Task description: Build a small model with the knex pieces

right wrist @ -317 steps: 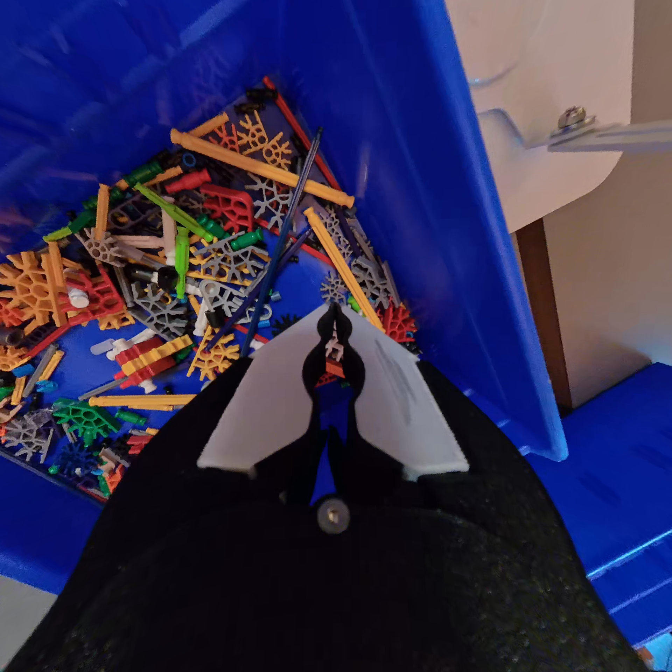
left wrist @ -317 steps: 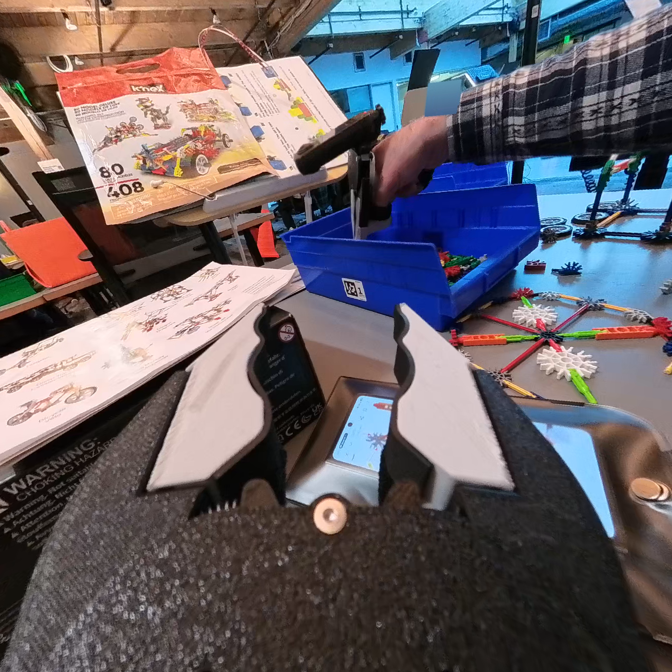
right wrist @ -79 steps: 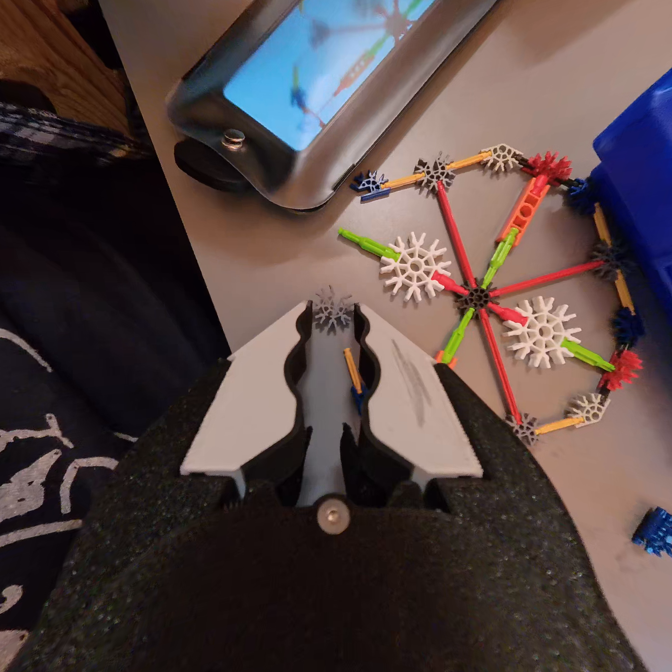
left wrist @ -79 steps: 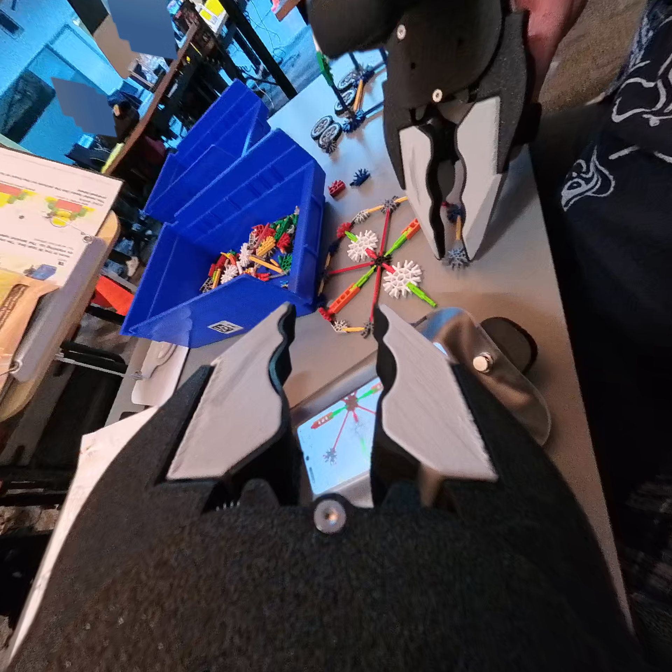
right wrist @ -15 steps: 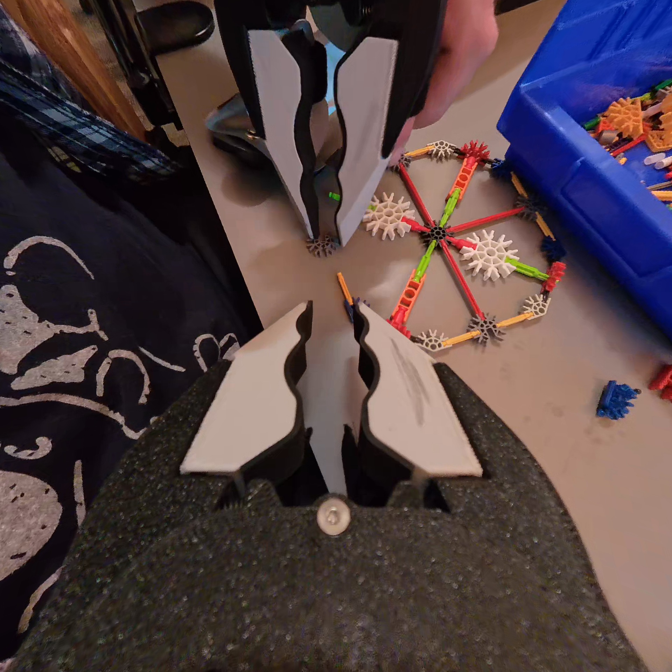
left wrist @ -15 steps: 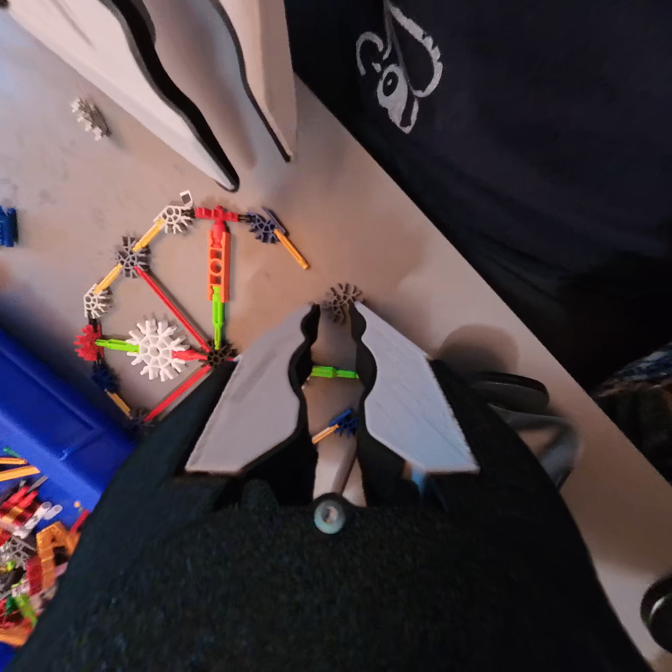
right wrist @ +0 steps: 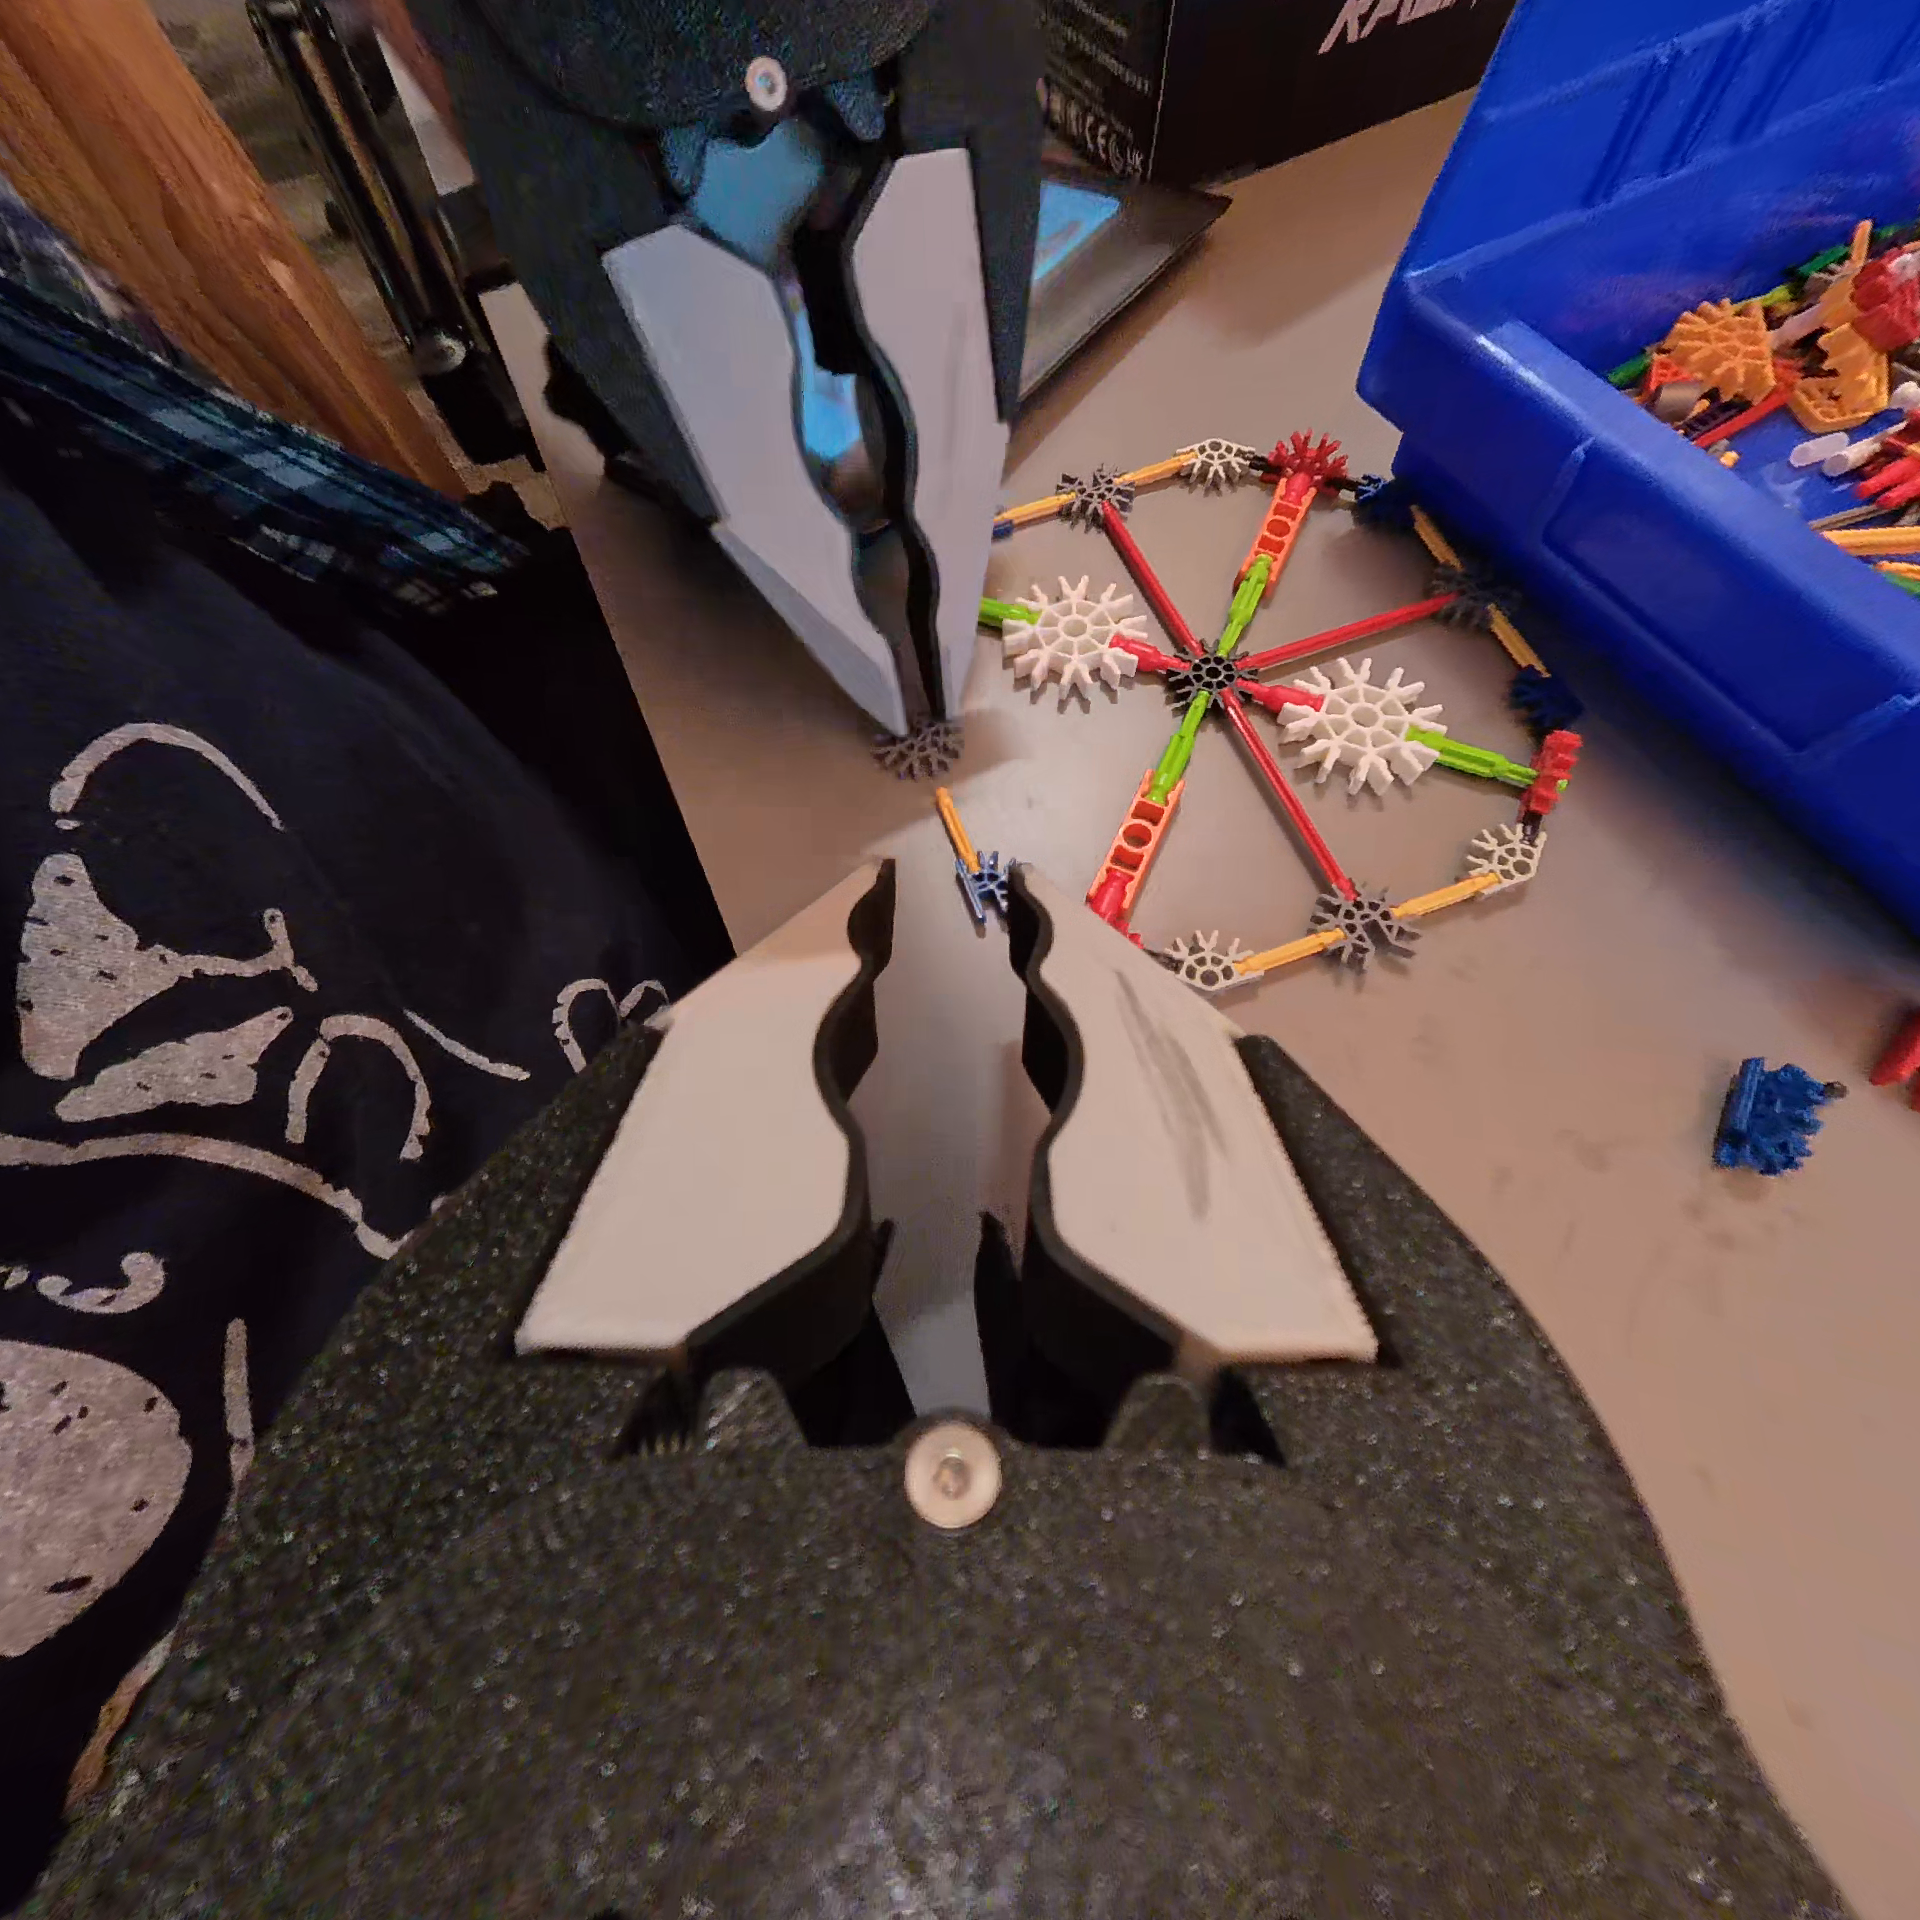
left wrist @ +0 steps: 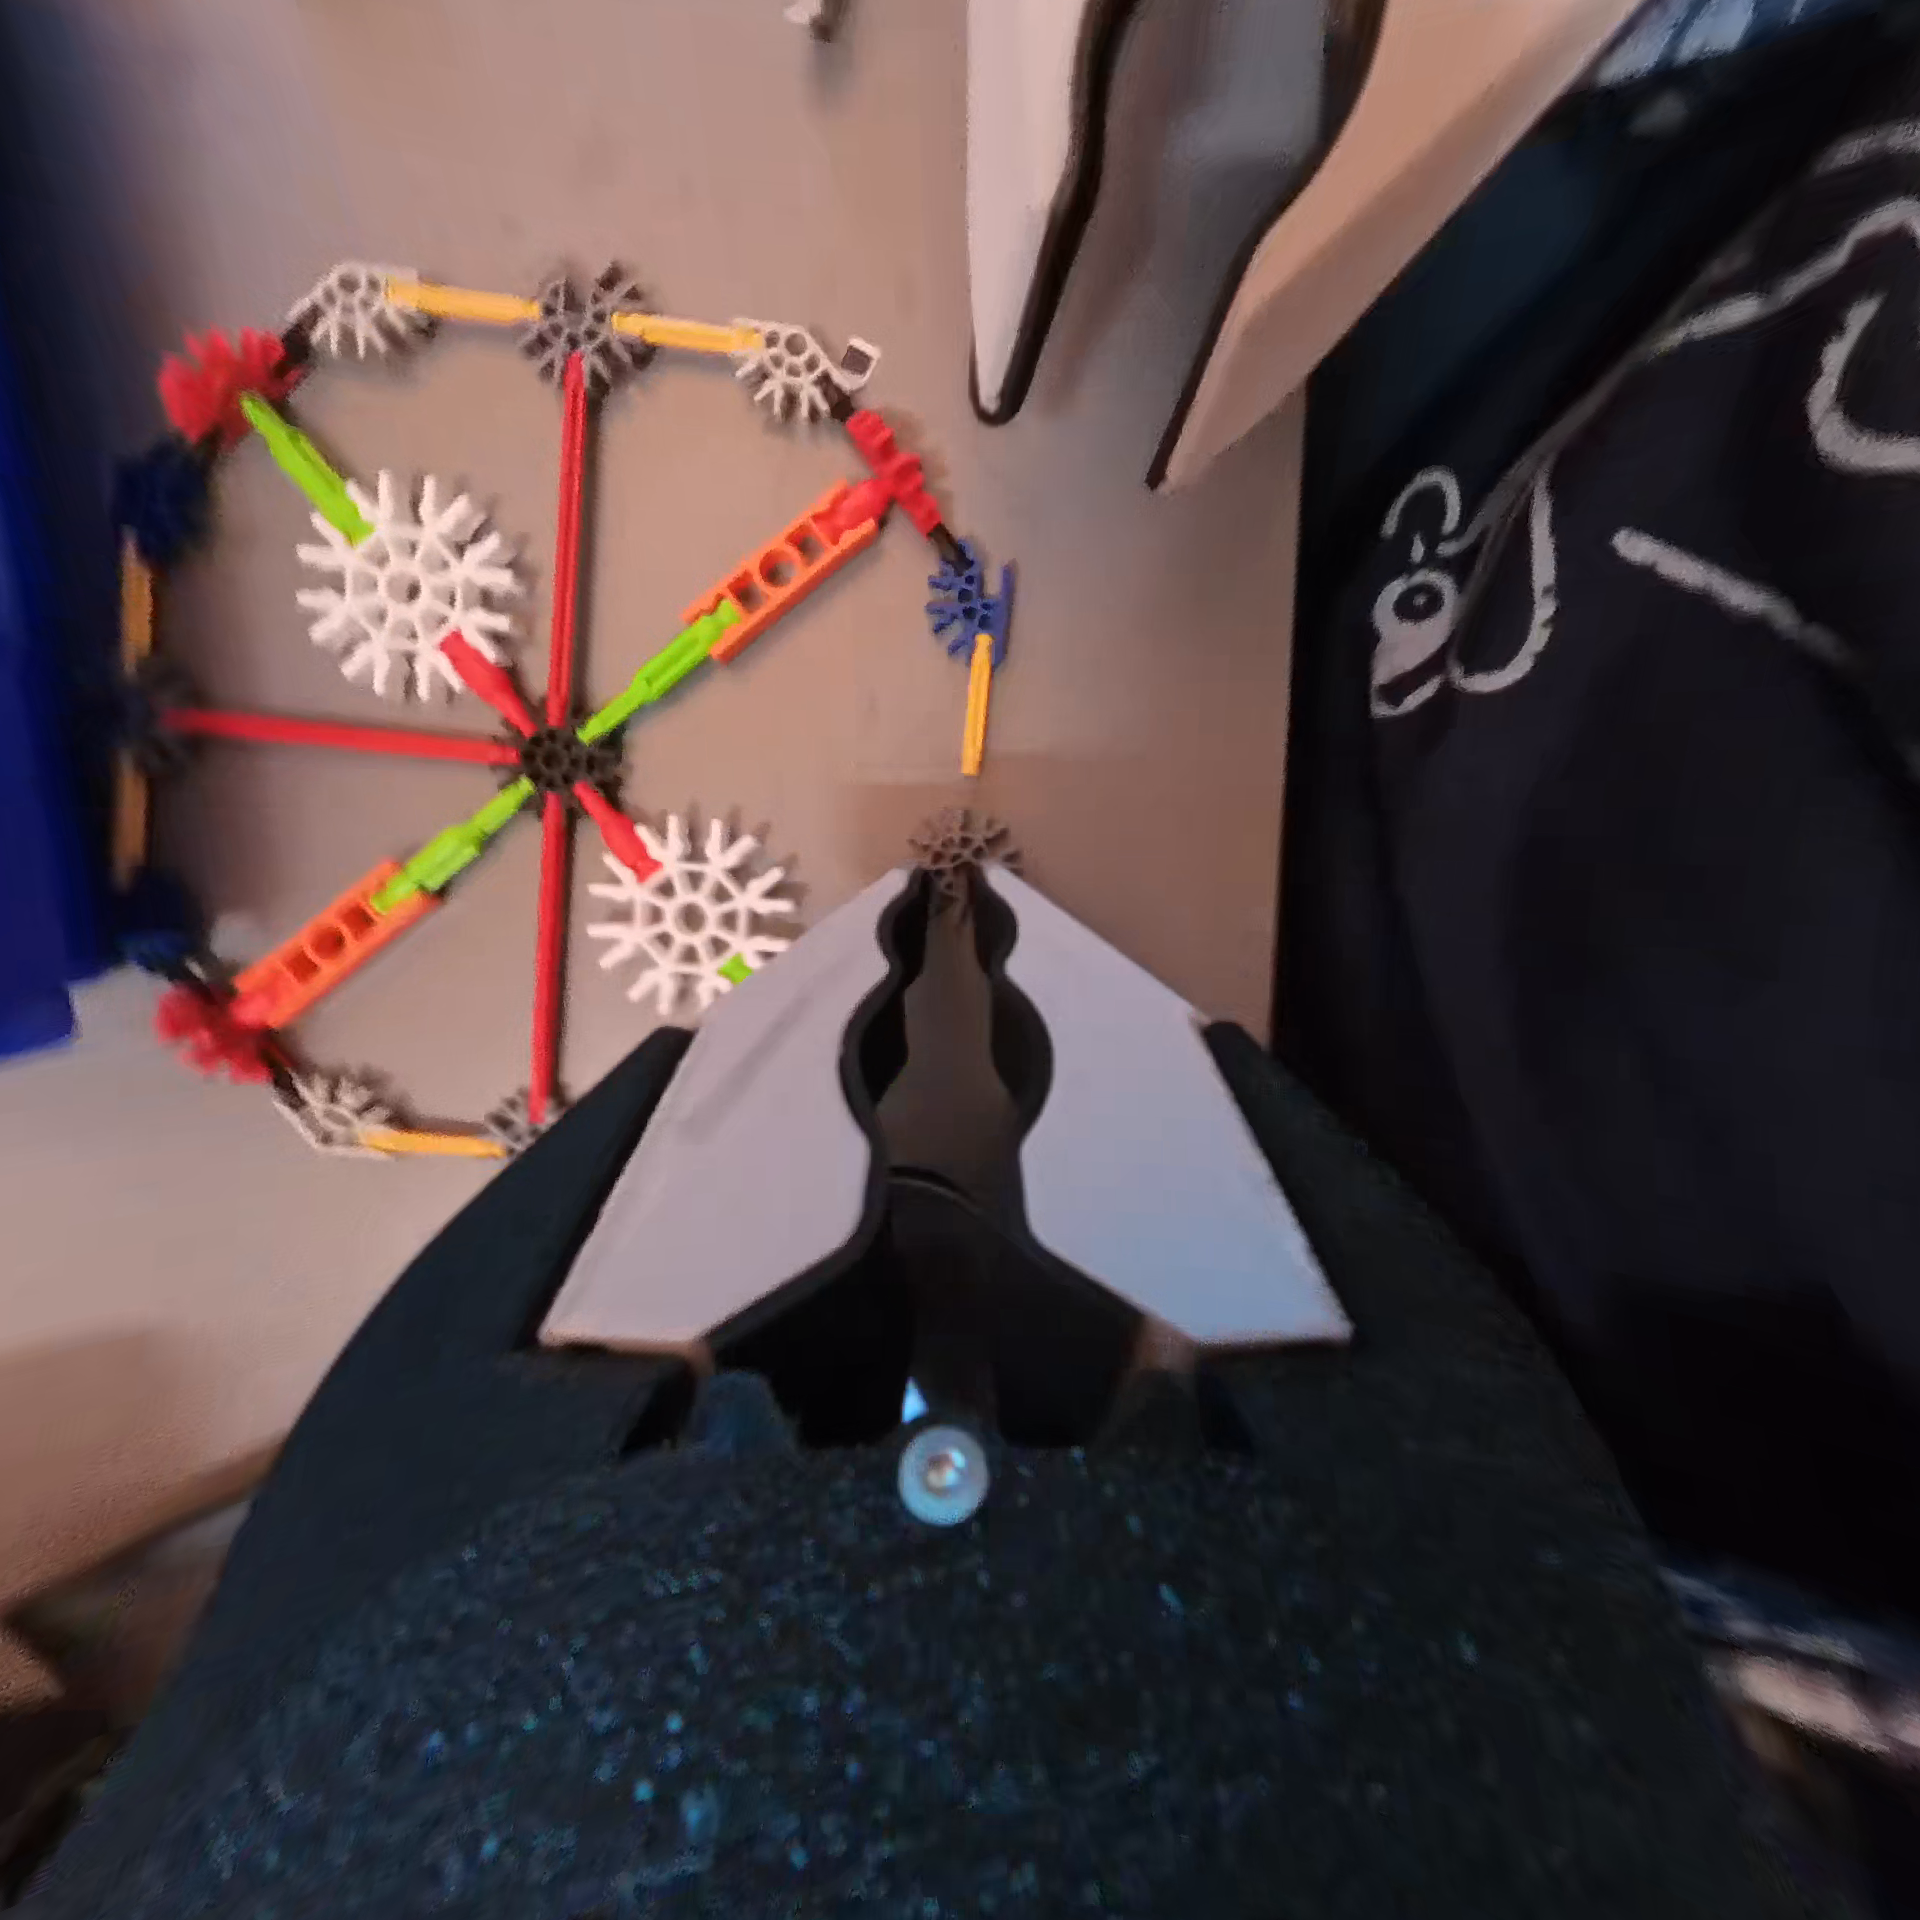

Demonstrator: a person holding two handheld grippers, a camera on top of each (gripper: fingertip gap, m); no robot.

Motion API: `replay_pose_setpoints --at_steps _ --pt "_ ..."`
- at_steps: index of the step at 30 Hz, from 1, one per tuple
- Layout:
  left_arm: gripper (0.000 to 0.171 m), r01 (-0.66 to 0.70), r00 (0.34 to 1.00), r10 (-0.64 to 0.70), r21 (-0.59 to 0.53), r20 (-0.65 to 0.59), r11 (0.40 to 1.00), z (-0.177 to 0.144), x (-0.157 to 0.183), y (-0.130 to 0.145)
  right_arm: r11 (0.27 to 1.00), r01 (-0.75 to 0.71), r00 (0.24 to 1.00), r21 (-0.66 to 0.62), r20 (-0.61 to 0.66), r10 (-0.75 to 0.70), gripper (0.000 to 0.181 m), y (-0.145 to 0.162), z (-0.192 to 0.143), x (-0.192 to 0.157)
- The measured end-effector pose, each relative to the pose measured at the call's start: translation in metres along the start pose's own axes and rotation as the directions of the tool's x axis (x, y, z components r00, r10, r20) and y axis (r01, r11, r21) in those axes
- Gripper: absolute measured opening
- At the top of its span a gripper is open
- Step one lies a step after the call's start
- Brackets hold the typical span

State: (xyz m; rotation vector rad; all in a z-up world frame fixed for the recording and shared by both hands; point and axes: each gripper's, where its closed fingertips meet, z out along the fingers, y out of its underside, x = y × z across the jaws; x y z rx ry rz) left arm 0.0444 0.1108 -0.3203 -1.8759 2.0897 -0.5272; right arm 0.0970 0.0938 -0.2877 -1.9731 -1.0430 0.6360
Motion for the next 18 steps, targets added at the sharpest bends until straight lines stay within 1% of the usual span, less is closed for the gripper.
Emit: replay_pose_setpoints --at_steps 1,2,3,6,8,12,15,18 --pt "0.012 0.034 0.999 -0.034 0.006 0.000 0.999 -0.001 0.004 0.000 1.000 -0.003 1.000 0.008 0.006 0.003 0.021 -0.001 0.000 0.000" --pt "0.022 0.034 0.999 -0.034 0.002 0.024 0.999 -0.002 0.005 0.002 1.000 -0.005 1.000 0.014 0.012 0.005 0.021 -0.001 0.000 0.000" --pt "0.029 0.001 0.998 0.000 -0.014 0.056 1.000 -0.004 0.004 0.004 1.000 -0.007 1.000 0.018 0.016 0.006 0.021 -0.001 0.000 0.000" --pt "0.032 -0.153 0.985 0.155 -0.041 0.078 0.987 -0.007 0.004 0.000 1.000 -0.001 1.000 0.019 0.025 0.001 0.021 0.000 0.001 0.001" --pt "0.032 -0.234 0.968 0.236 -0.033 0.083 0.972 -0.006 -0.002 -0.006 1.000 0.006 1.000 0.020 0.025 -0.006 0.021 0.000 0.001 0.001" --pt "0.030 -0.349 0.935 0.352 -0.080 0.035 0.934 0.001 -0.006 0.001 0.999 0.003 1.000 0.035 0.021 -0.003 0.021 -0.002 -0.003 0.002" --pt "0.019 -0.362 0.932 0.362 -0.058 -0.005 0.930 0.004 -0.003 0.000 0.999 -0.006 1.000 0.033 0.015 0.005 0.021 0.002 -0.004 0.003" --pt "0.016 -0.335 0.942 0.335 -0.028 -0.017 0.942 0.006 -0.001 -0.002 0.999 -0.016 1.000 0.034 0.014 0.016 0.021 0.006 -0.005 0.005"
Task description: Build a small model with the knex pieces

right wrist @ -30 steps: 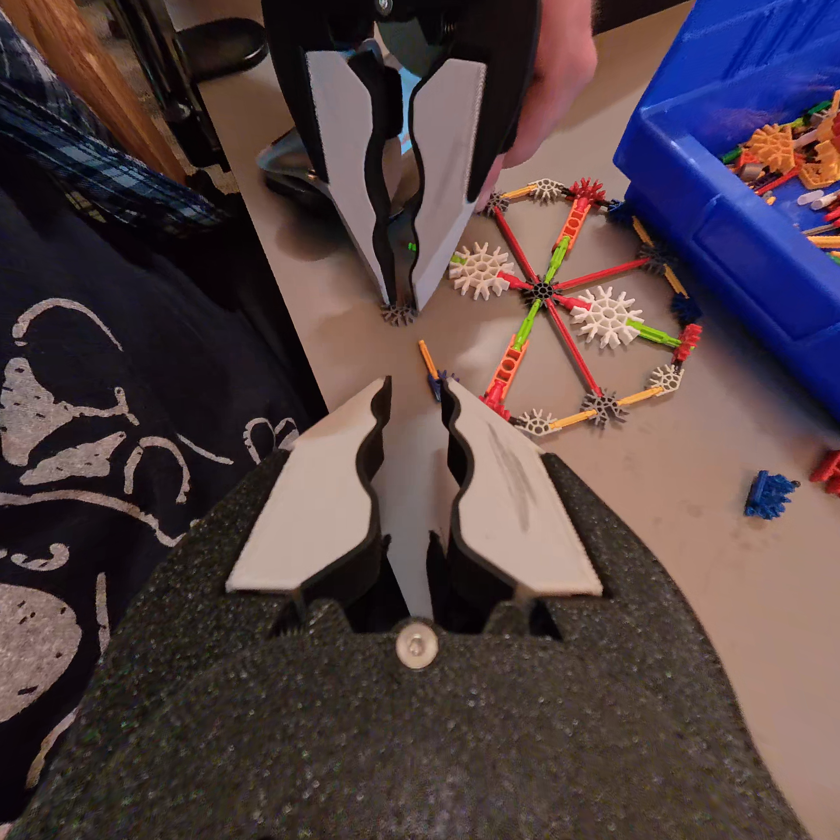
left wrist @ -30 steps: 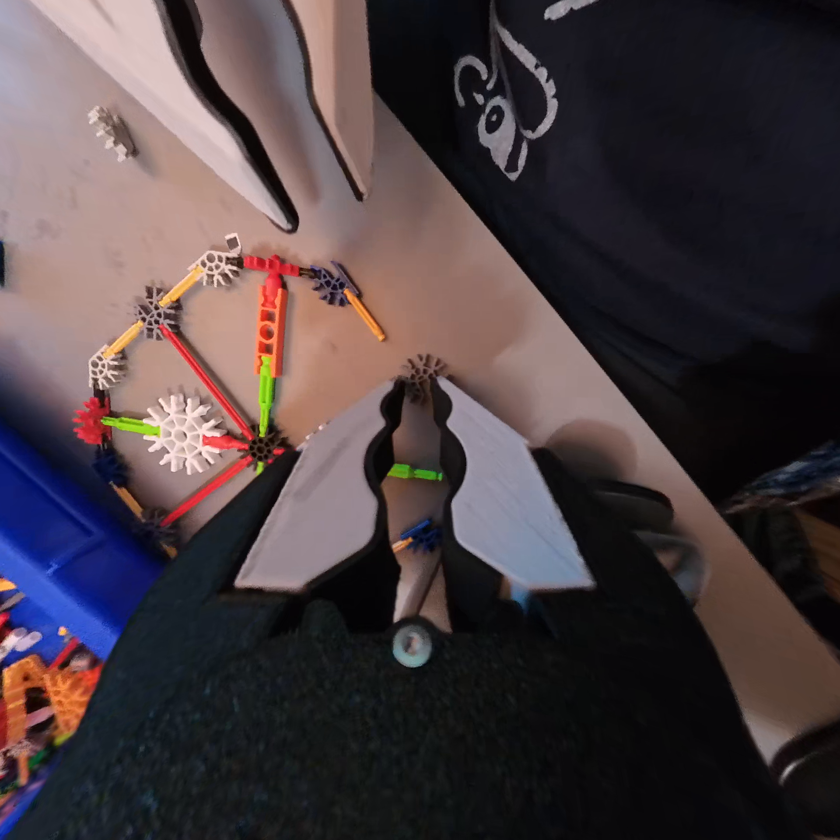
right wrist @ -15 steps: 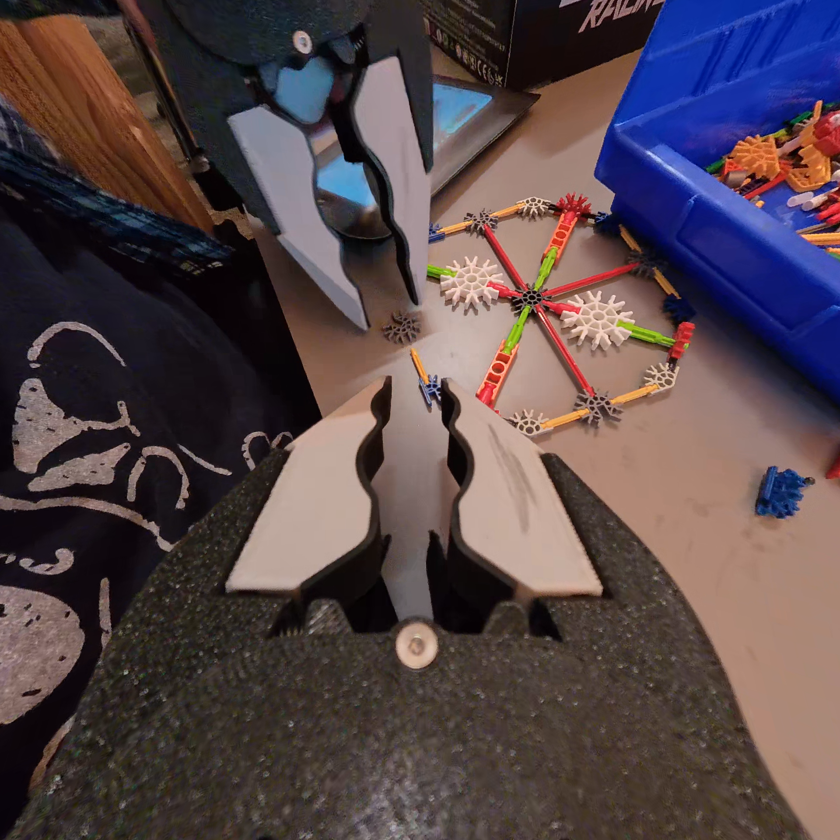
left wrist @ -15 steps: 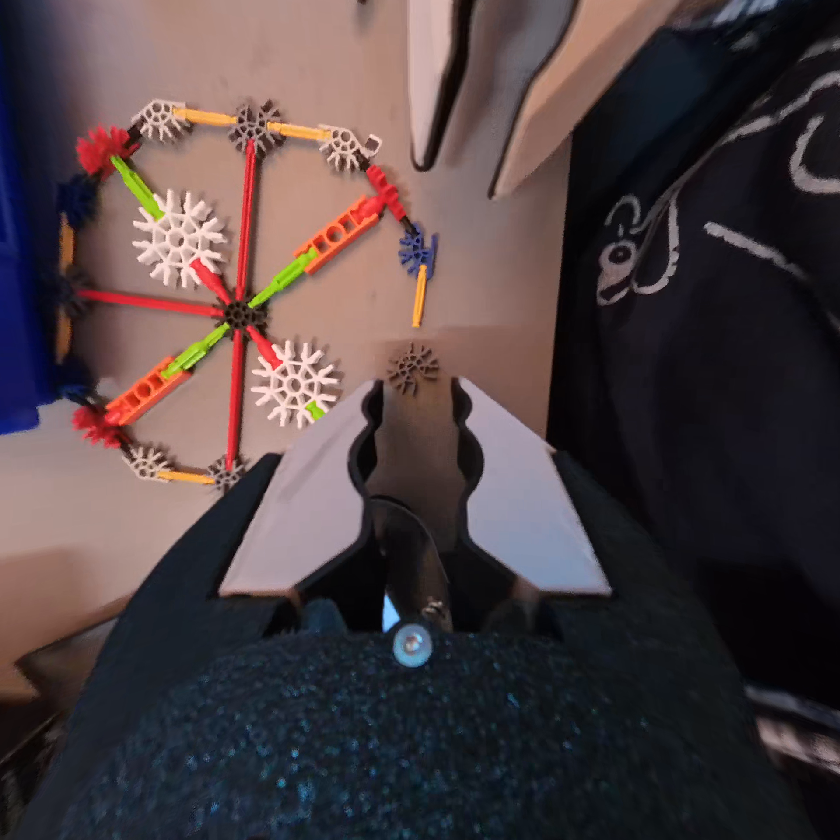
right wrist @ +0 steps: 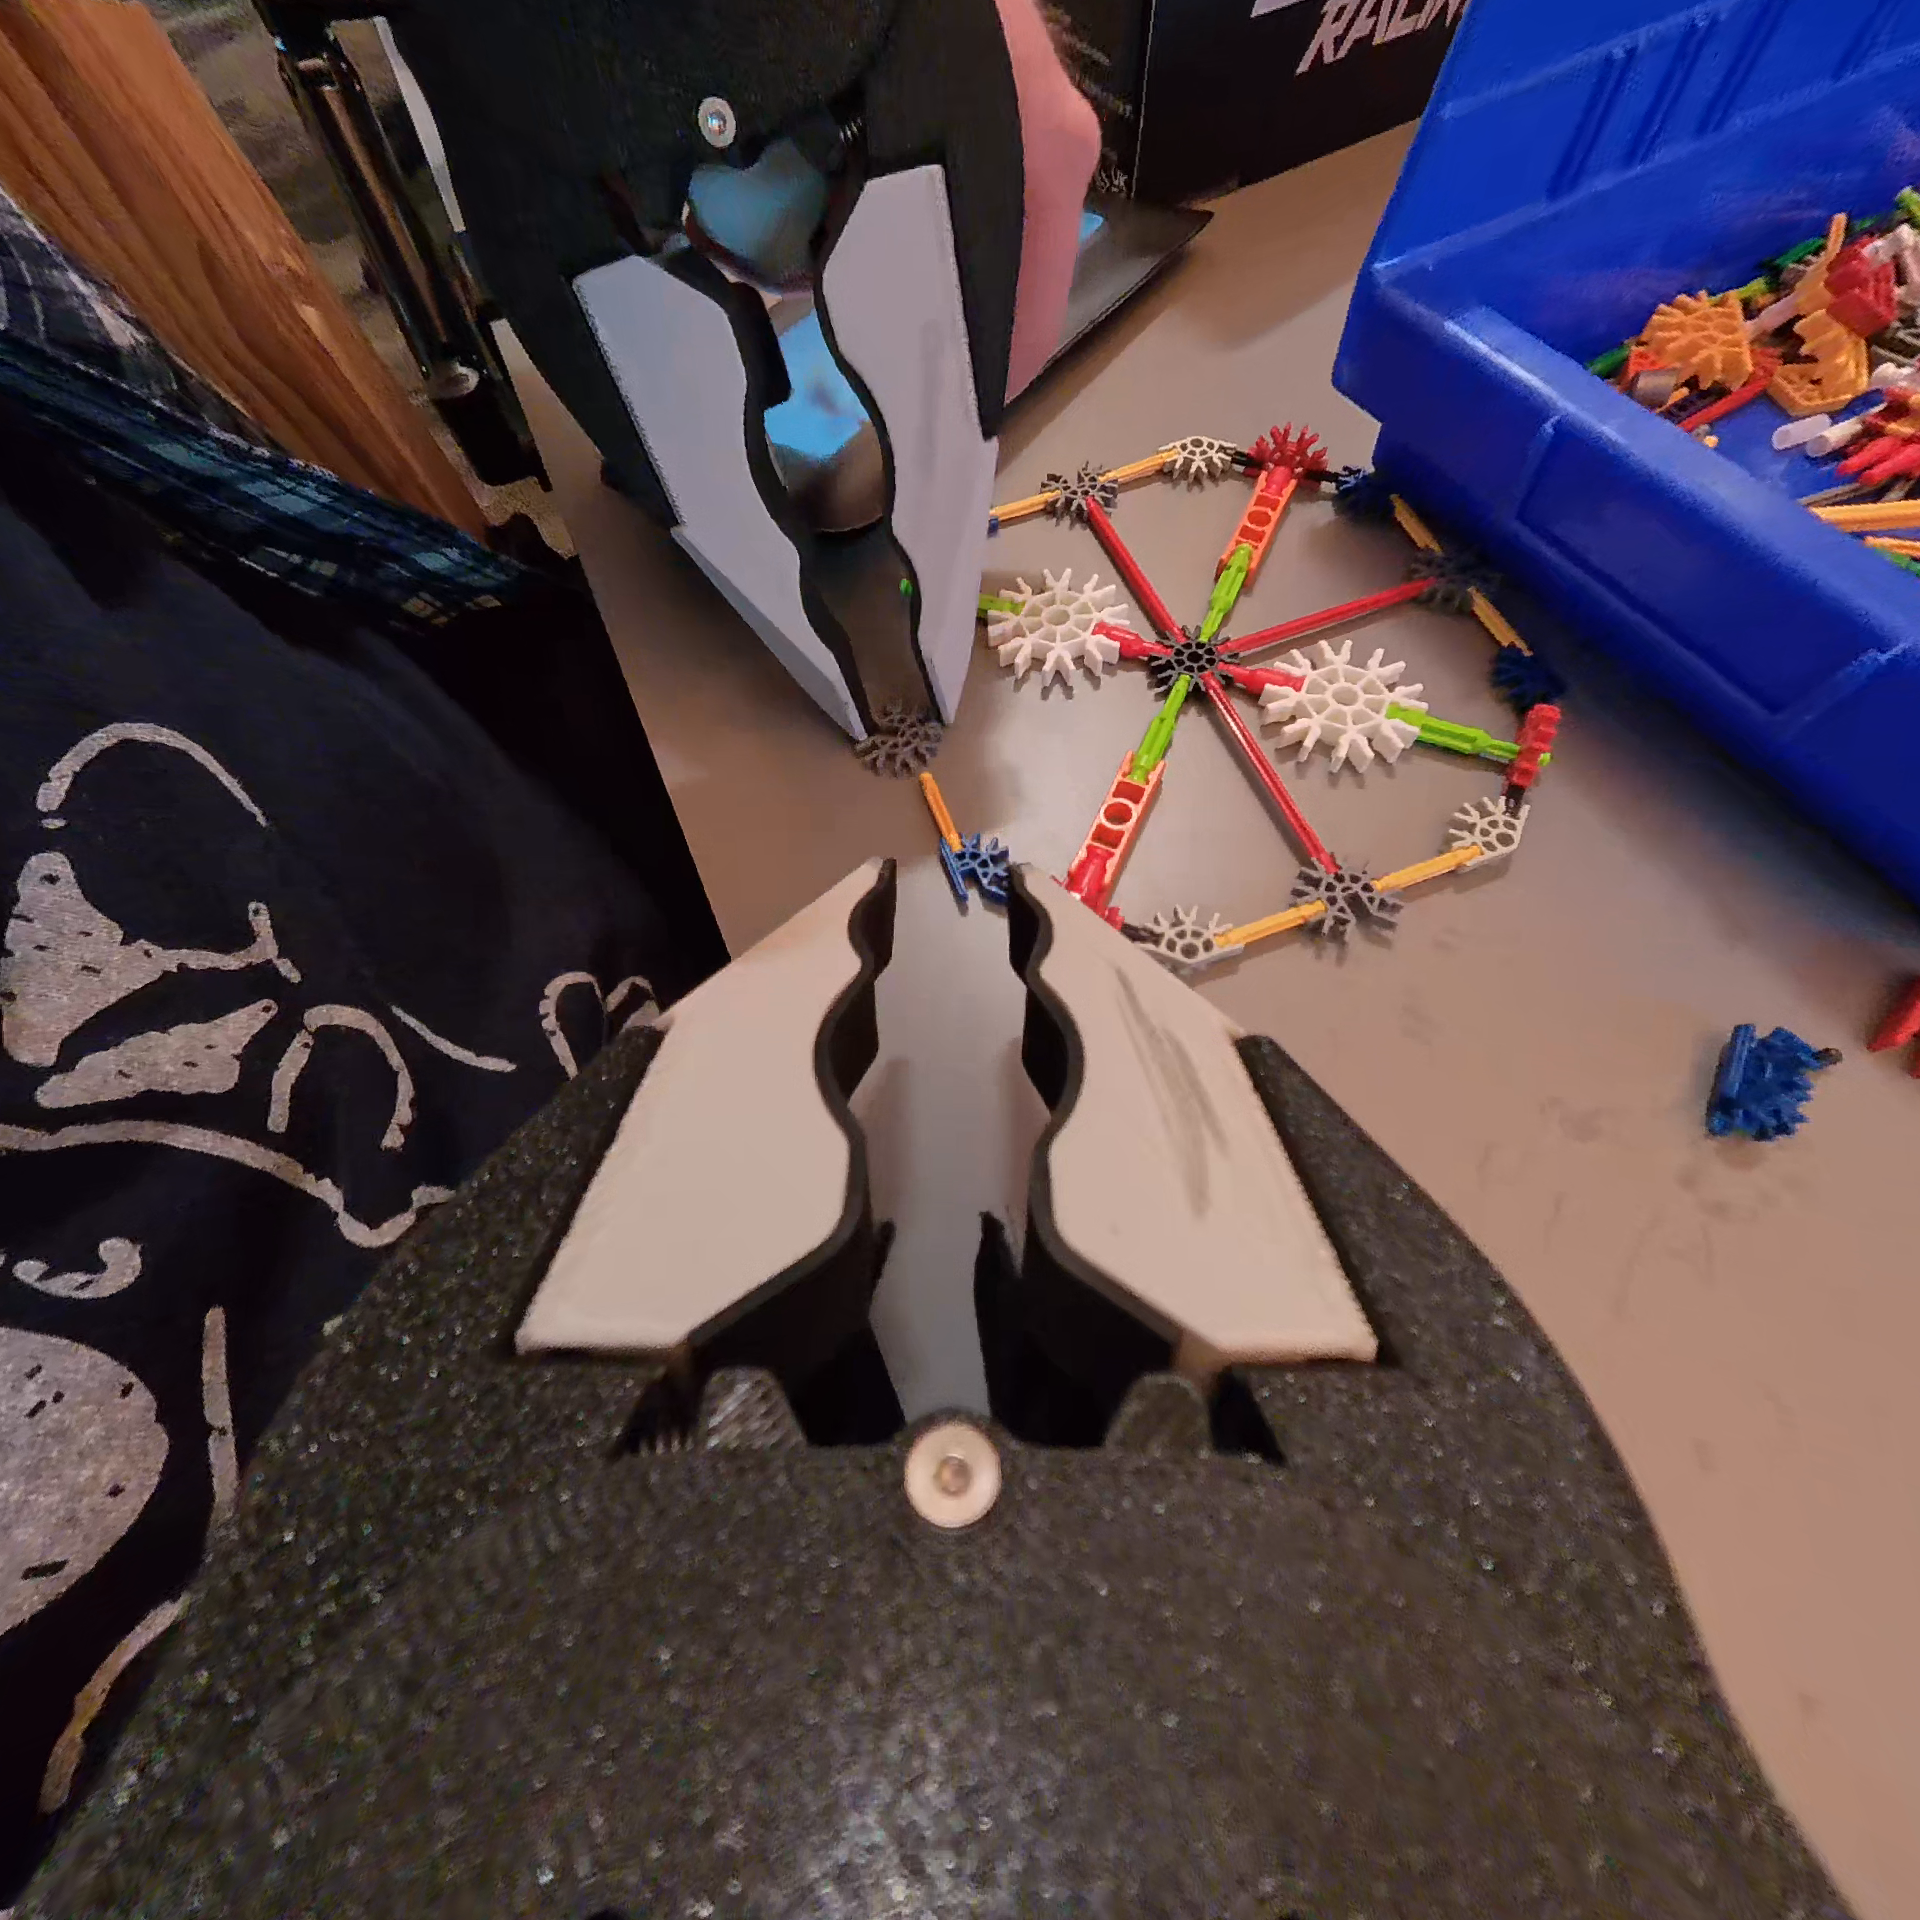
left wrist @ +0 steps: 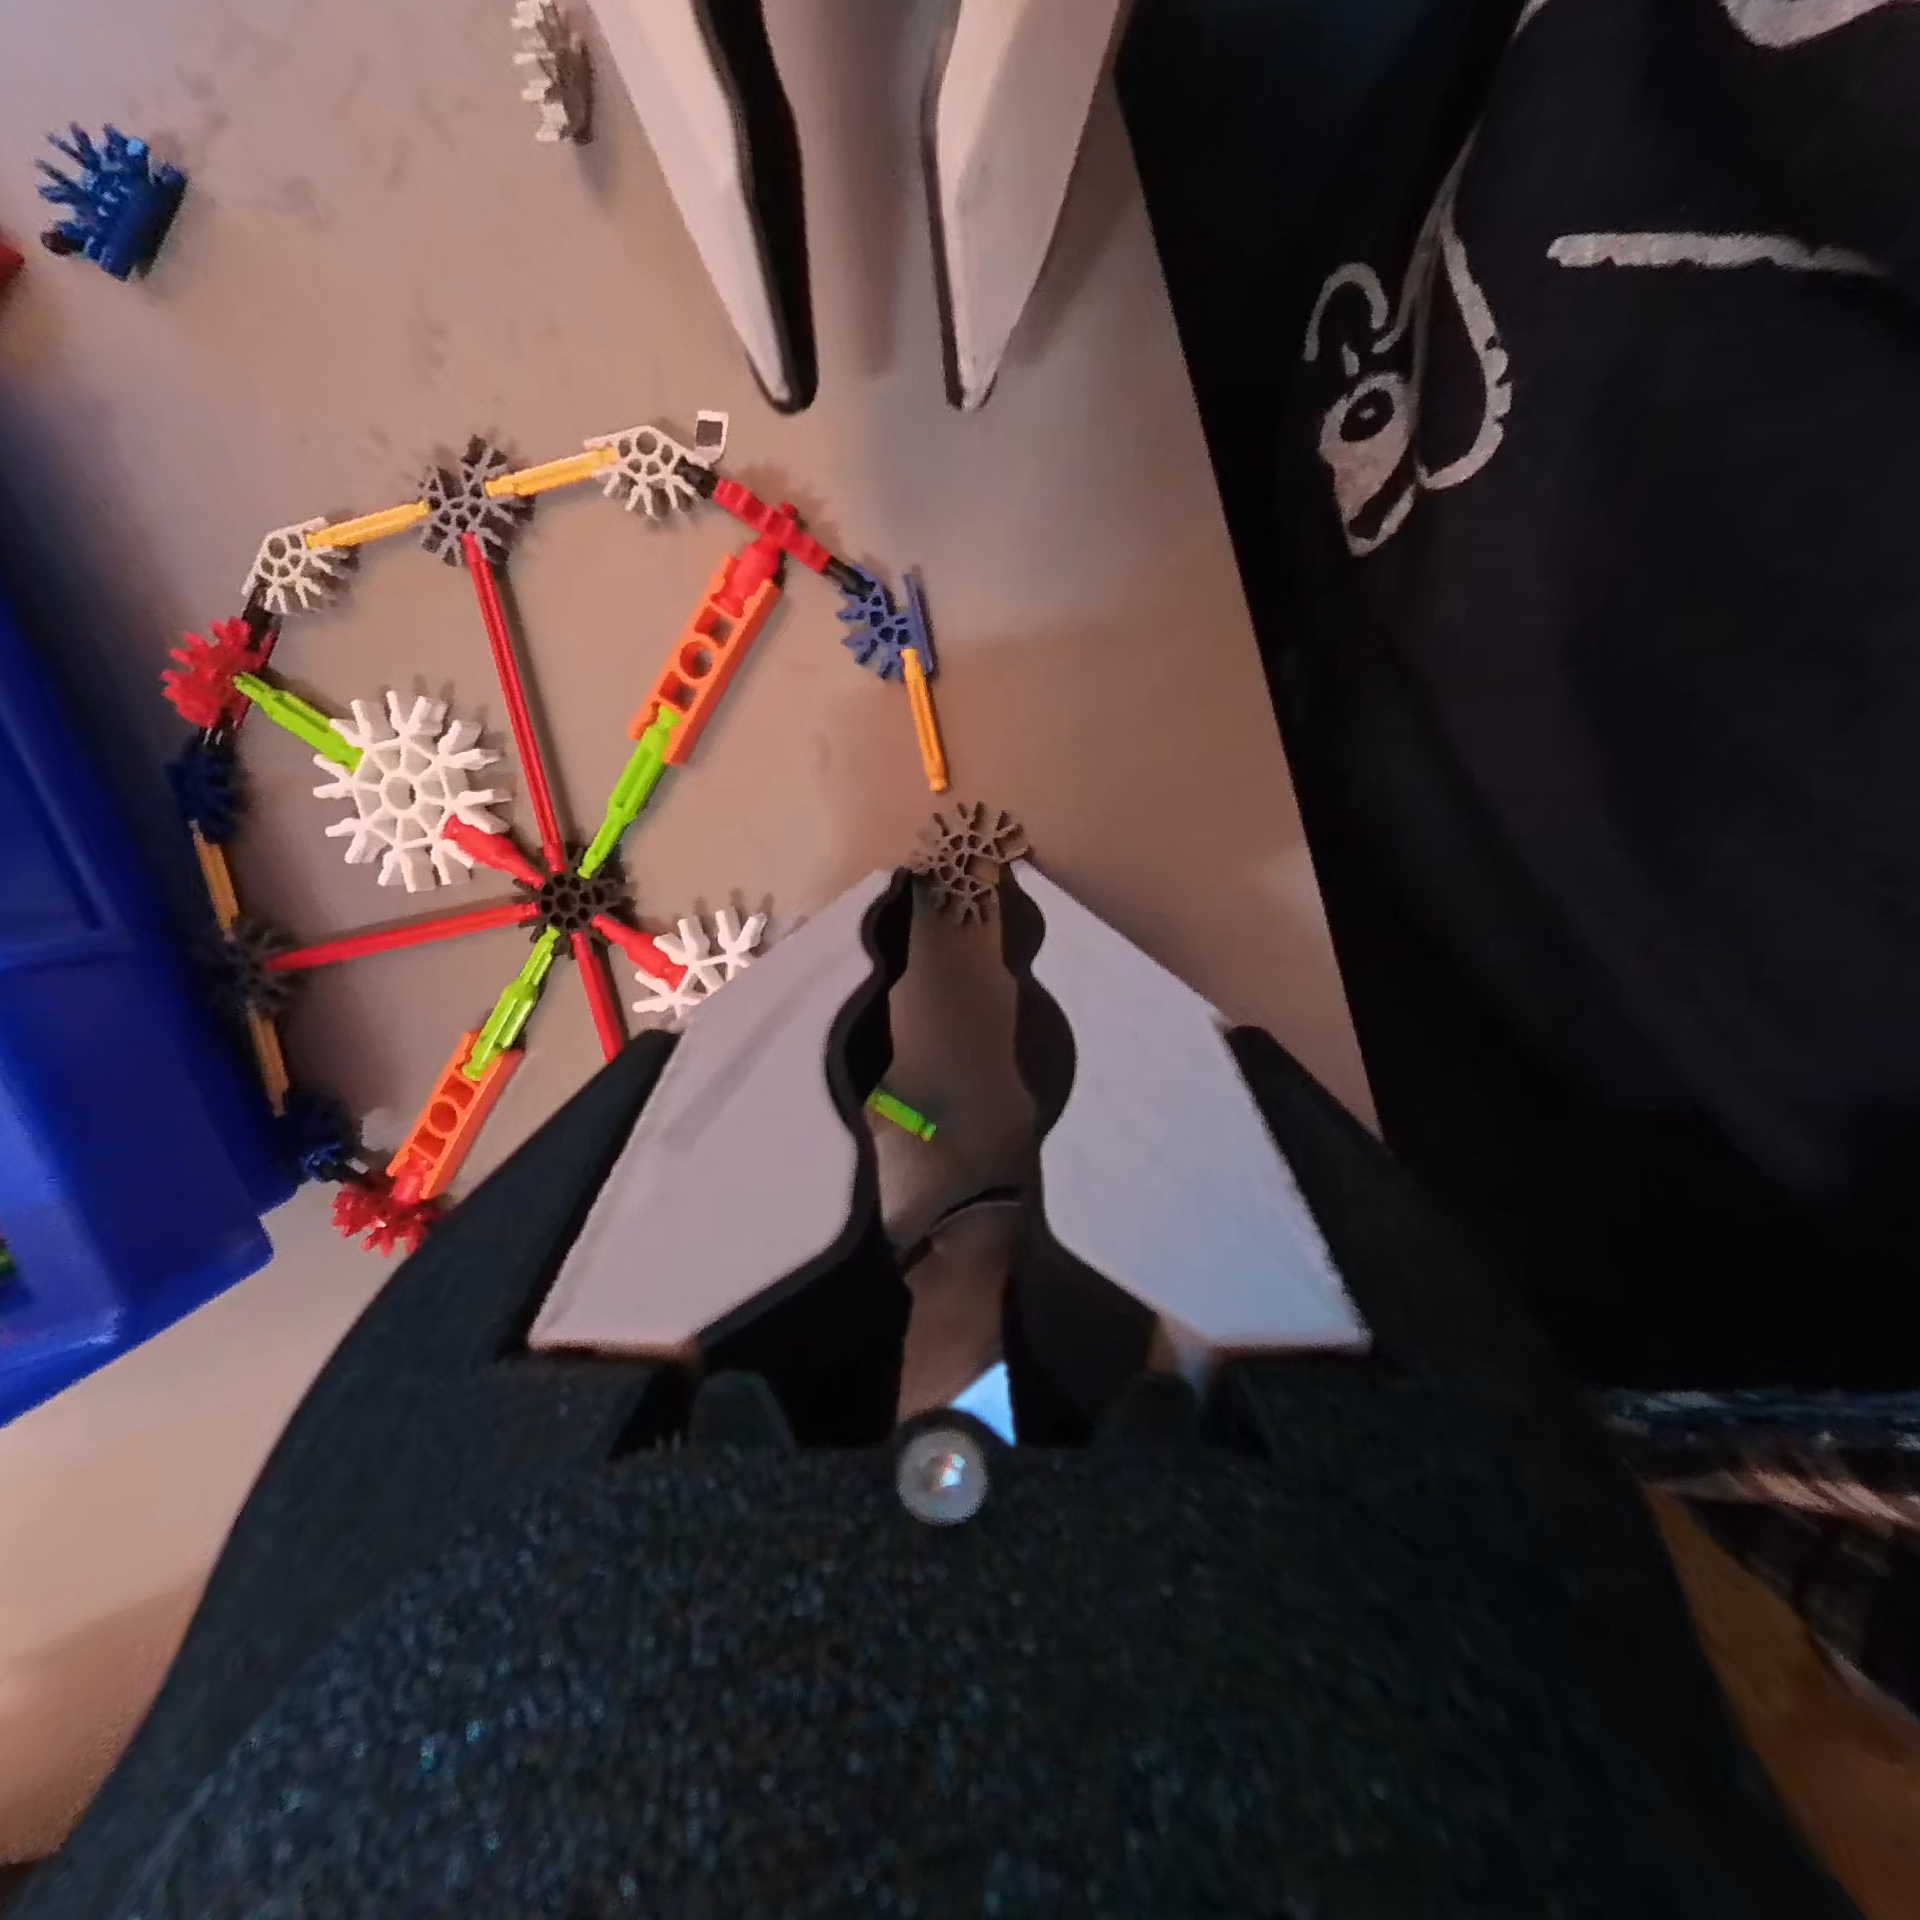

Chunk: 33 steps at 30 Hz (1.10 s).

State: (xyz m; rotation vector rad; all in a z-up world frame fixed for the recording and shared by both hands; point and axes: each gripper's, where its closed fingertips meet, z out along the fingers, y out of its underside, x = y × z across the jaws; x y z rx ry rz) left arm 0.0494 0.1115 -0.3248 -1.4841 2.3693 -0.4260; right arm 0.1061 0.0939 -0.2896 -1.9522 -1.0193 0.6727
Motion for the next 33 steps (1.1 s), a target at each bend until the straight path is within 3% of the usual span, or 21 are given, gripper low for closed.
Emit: replay_pose_setpoints --at_steps 15,16,18,23,26,29,33 --pt "0.013 0.301 0.943 -0.311 0.096 0.116 0.949 -0.001 -0.009 -0.008 1.000 0.012 0.999 0.001 0.030 -0.012 0.020 0.000 0.003 0.000" --pt "0.003 0.327 0.934 -0.339 0.110 0.117 0.939 -0.002 -0.009 -0.010 1.000 0.014 0.999 0.001 0.031 -0.014 0.020 0.000 0.003 0.000" --pt "0.002 0.364 0.914 -0.379 0.119 0.144 0.924 -0.002 -0.011 -0.010 1.000 0.017 0.999 0.003 0.033 -0.017 0.020 -0.001 0.003 0.000" --pt "0.003 0.360 0.914 -0.374 0.109 0.159 0.926 0.000 -0.005 -0.011 1.000 0.022 0.998 0.005 0.052 -0.022 0.020 -0.002 0.004 -0.003" --pt "0.020 0.356 0.917 -0.363 0.069 0.165 0.932 -0.001 -0.009 -0.006 1.000 0.023 0.998 0.008 0.062 -0.024 0.020 -0.002 0.003 -0.004" --pt "0.026 0.346 0.923 -0.353 0.076 0.150 0.935 -0.004 -0.009 -0.010 1.000 0.026 0.998 0.013 0.060 -0.027 0.020 -0.002 0.002 -0.004" --pt "0.025 0.251 0.955 -0.251 0.021 0.156 0.968 0.001 -0.013 -0.007 1.000 0.020 0.998 0.021 0.064 -0.021 0.020 -0.002 0.000 -0.004"
